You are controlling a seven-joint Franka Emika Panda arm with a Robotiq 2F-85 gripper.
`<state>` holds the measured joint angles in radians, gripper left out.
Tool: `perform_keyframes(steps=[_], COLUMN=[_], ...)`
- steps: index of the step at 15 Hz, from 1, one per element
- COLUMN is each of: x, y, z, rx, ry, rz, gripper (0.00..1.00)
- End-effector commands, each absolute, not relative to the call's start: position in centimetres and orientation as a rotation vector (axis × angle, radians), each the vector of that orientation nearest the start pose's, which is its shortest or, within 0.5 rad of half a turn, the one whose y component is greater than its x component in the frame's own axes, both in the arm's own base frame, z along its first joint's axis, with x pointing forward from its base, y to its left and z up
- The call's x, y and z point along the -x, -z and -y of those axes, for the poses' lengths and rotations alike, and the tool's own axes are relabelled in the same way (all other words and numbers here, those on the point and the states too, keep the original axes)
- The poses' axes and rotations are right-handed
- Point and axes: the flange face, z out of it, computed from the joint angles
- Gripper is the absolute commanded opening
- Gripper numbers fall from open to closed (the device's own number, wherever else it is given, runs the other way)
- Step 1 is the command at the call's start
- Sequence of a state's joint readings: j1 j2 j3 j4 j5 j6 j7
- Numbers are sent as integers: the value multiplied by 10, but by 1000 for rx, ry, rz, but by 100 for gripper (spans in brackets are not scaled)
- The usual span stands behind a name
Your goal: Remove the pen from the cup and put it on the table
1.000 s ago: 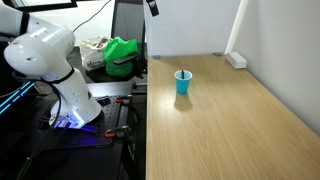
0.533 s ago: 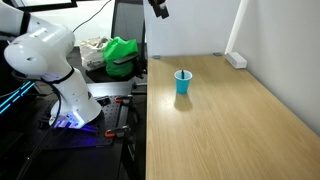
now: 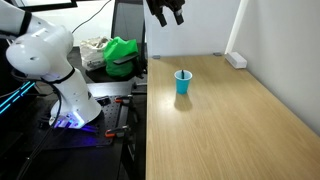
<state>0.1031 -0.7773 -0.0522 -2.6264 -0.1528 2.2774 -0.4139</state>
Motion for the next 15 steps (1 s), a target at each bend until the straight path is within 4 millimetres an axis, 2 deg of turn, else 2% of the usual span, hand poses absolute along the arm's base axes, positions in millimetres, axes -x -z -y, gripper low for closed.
perform_keyframes(steps=[1,9,15], x=[-362,-386,-405], y=[-517,-492,-466], z=[-9,-17,-25], rx=[3055,2951,2755], ry=[691,632,605], rz=[1127,1548,1814], gripper=[100,100,100])
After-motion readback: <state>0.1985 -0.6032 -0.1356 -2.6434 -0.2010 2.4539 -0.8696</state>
